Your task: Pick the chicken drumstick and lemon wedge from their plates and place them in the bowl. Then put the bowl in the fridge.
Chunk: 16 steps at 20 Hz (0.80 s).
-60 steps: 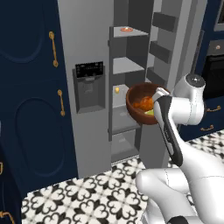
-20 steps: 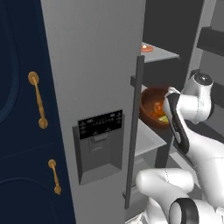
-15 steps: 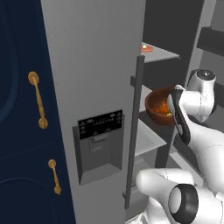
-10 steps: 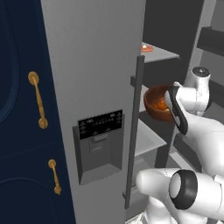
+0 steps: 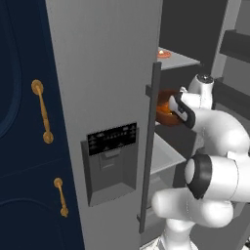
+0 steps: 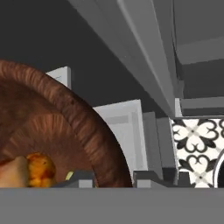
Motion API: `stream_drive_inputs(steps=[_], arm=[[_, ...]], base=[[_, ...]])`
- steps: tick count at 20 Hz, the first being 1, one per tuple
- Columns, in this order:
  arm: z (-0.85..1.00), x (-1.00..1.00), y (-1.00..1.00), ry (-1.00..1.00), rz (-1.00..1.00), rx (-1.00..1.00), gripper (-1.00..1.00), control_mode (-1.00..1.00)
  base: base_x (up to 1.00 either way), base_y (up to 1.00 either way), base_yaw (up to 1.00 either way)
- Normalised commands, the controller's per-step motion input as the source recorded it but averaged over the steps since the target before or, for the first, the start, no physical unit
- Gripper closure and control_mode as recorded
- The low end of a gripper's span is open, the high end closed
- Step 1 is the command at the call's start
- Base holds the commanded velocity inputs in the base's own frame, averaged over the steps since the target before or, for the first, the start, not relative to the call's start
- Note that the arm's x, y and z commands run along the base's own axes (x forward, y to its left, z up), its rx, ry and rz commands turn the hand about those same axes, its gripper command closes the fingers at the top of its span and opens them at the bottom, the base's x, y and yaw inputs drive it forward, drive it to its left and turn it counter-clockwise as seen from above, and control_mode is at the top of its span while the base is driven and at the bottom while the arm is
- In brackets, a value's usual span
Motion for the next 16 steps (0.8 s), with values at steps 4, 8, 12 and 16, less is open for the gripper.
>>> stream_drive_inputs(steps=[4,8,12,16], arm=[[-0.3,0.79,0.34,0.0,-0.1,0.09,1.0,-1.0],[-0.11,0.91,0.48,0.0,-0.1,0.09,1.0,-1.0],[-0.23,0.74,0.24,0.01,-0.07,0.08,1.0,-1.0],[-0.57,0.59,0.11,0.1,-0.06,0.03,1.0,-1.0]], base=[[0.0,0.0,0.0],[0.0,0.0,0.0],[0.0,0.0,0.0],[0.0,0.0,0.0]])
